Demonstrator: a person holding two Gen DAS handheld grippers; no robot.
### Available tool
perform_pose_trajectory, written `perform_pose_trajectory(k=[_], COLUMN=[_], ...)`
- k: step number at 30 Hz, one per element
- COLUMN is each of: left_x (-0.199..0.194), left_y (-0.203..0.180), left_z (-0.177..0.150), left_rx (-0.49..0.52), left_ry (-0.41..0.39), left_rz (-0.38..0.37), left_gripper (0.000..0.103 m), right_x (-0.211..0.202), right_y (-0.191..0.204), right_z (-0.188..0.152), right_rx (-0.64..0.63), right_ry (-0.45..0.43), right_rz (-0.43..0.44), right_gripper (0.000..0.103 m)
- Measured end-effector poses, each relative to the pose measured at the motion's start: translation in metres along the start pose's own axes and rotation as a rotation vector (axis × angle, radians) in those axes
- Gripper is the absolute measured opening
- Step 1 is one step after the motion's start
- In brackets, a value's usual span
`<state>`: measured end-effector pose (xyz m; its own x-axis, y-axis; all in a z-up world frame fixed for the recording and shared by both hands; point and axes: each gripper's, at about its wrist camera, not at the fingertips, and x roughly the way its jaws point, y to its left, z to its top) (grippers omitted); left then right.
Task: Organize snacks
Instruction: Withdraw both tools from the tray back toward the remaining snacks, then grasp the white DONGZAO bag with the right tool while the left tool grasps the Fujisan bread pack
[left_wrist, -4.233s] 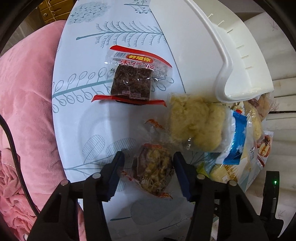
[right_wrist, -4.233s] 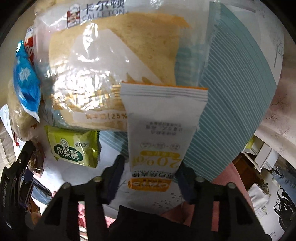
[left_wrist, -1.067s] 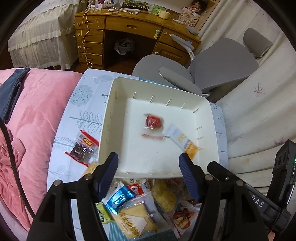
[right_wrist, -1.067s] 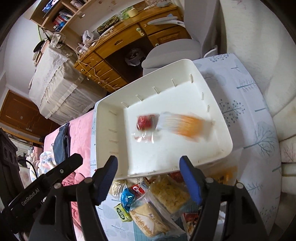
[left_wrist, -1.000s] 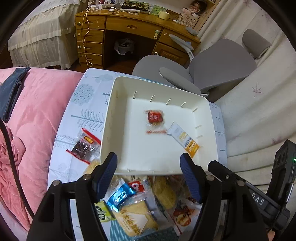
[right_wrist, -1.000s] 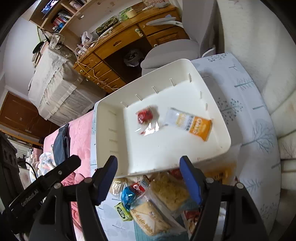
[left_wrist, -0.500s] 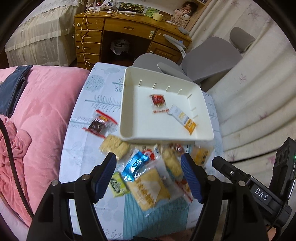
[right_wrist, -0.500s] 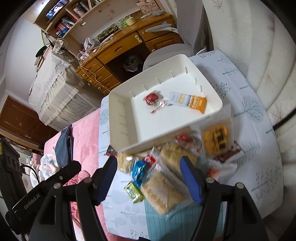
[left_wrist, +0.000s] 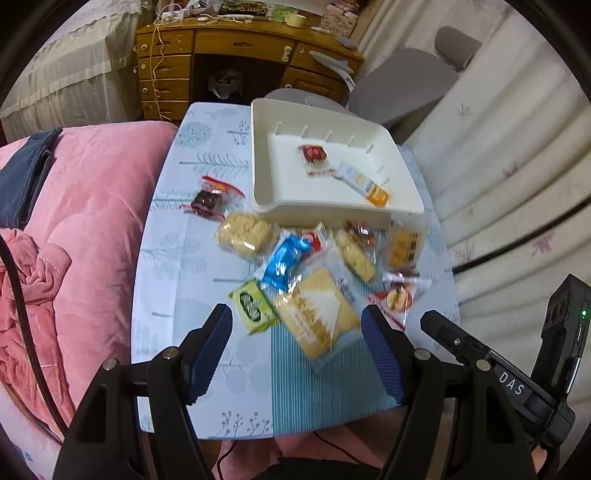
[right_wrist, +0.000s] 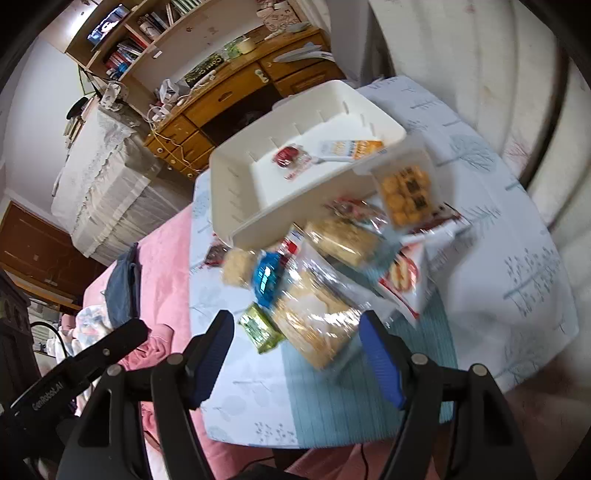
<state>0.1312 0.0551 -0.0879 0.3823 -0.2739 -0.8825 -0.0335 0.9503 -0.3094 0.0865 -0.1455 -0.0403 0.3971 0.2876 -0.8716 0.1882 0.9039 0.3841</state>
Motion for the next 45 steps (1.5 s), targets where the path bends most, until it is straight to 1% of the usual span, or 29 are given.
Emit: perform_pose_trajectory(k=[6, 10, 13, 18, 21, 23, 24, 25, 26, 28, 32, 33, 36, 41, 43, 44, 45], left_x=[0.002, 0.005, 0.010, 0.024, 0.037, 0.045, 0.049, 0.051, 0.055, 0.063, 0.080, 0.084, 0.100, 0.131, 0.142, 0.148, 0.155], left_y=[-0.004, -0.012, -0.021, -0.037, -0.046, -0.052, -0.055, -0.057, -0.059, -0.062, -0.064, -0.064, -0.060, -0.050, -0.046, -0.044, -0.042], left_z=[-0.023, -0.035, -0.042, -0.048, -0.048, -0.048, -0.048, -0.048, -0.047, -0.045, -0.041, -0.041, -0.038, -0.033, -0.031, -0.031, -0.030], left_rx=[0.022, 0.043, 0.049, 0.021, -0.009, -0.033, -0.043, -0.049, -0.060, -0.084, -0.147, -0.162, -0.220, -0.335, -0.376, -0.396, -0.416], left_ry=[0.017, 0.020, 0.032, 0.064, 0.093, 0.108, 0.112, 0.115, 0.119, 0.124, 0.138, 0.139, 0.143, 0.164, 0.166, 0.168, 0.174], left_rz=[-0.018, -0.014, -0.014, -0.018, -0.006, 0.007, 0.018, 0.027, 0.040, 0.062, 0.088, 0.095, 0.117, 0.149, 0.151, 0.153, 0.156], left_gripper=[0.071, 0.071, 0.071, 0.071, 0.071, 0.071, 0.072, 0.076, 0.079, 0.080, 0.081, 0.081, 0.086, 0.087, 0.088, 0.089, 0.090], right_x=[-0.013, -0.022, -0.028, -0.032, -0.031, -0.028, -0.027, -0.026, -0.025, -0.024, -0.017, -0.013, -0.002, 0.021, 0.032, 0.038, 0.044], right_y=[-0.017, -0.029, -0.043, -0.066, -0.078, -0.088, -0.092, -0.097, -0.102, -0.112, -0.127, -0.131, -0.138, -0.142, -0.140, -0.138, -0.136], right_z=[-0.022, -0.030, -0.031, -0.028, -0.028, -0.025, -0.023, -0.020, -0.017, -0.008, 0.005, 0.010, 0.017, 0.031, 0.038, 0.041, 0.045], right_rx=[-0.007, -0.038, -0.041, -0.085, -0.123, -0.141, -0.140, -0.140, -0.140, -0.142, -0.146, -0.146, -0.155, -0.191, -0.209, -0.213, -0.217], right_ry=[-0.021, -0.048, -0.049, -0.029, -0.020, 0.006, 0.021, 0.034, 0.044, 0.060, 0.099, 0.119, 0.163, 0.245, 0.273, 0.287, 0.303], right_rz=[-0.039, -0.074, -0.076, -0.102, -0.093, -0.090, -0.091, -0.091, -0.088, -0.078, -0.028, -0.015, 0.020, 0.094, 0.118, 0.129, 0.135], right_gripper=[0.071, 0.071, 0.071, 0.071, 0.071, 0.071, 0.071, 0.071, 0.071, 0.071, 0.071, 0.071, 0.071, 0.071, 0.075, 0.080, 0.083])
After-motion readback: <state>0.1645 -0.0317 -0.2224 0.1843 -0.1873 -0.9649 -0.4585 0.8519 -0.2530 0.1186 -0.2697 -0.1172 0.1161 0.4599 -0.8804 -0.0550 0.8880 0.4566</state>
